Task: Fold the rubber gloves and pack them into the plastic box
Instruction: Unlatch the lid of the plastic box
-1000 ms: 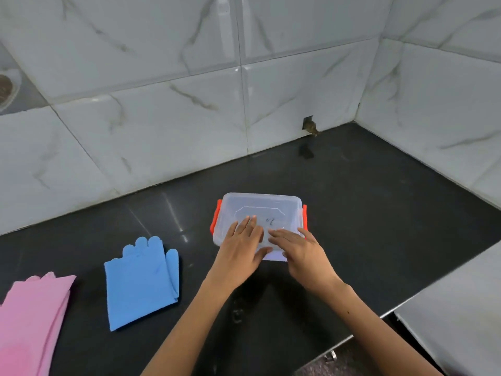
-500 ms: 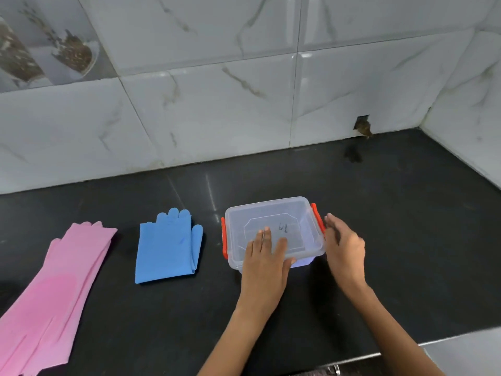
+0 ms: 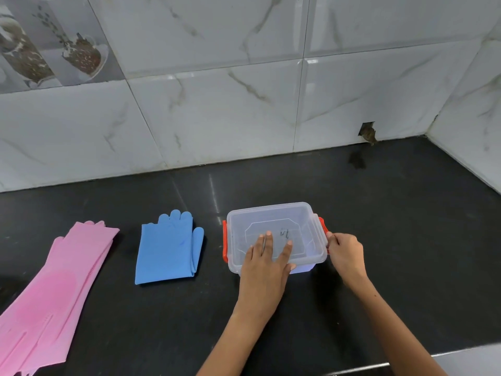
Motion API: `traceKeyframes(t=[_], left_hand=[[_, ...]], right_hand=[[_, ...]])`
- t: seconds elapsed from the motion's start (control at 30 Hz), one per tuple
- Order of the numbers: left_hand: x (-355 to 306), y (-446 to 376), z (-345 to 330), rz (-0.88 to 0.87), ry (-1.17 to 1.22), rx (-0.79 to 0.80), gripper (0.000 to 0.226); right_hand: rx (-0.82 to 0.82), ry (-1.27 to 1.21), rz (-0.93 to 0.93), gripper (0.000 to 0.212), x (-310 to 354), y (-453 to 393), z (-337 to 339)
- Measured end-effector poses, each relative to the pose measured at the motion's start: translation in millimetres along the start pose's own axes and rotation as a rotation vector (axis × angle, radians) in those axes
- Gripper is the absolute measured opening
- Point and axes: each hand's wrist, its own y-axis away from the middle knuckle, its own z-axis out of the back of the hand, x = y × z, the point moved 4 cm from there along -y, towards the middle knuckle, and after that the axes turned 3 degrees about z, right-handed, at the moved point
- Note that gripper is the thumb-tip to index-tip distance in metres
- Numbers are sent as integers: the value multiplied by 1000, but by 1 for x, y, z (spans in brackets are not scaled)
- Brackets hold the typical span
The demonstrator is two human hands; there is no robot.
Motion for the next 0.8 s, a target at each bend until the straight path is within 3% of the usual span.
traceKeyframes(t=[0.07, 0.13, 0.2, 0.27, 0.4, 0.5, 0.53, 0.6, 0.7, 0.8], left_hand=[[-1, 0, 1, -19, -20, 13, 57], [-1, -1, 6, -22, 13, -10, 56], [5, -2, 6, -9, 106, -1, 50], [21, -4, 5, 43, 282, -5, 45], [65, -5, 24, 326, 512, -236, 36], [92, -5, 19, 568, 752, -179, 43], [95, -5, 16, 609, 836, -153, 36], [96, -4, 15, 617, 955, -135, 7], [98, -3, 14, 603, 1012, -181, 20], [99, 3, 13, 615, 1034, -211, 22]], right_hand=[[5, 59, 108, 35, 9, 8, -2], [-27, 189, 356, 21, 26, 21, -3], [18, 419, 573, 38, 37, 32, -14], [73, 611, 677, 49, 42, 41, -25], [121, 837, 703, 54, 38, 43, -33], [146, 888, 688, 55, 36, 41, -35], [144, 893, 683, 54, 36, 42, -35], [127, 885, 682, 53, 36, 44, -35], [123, 859, 681, 54, 37, 45, -34], [118, 844, 708, 71, 35, 54, -32]])
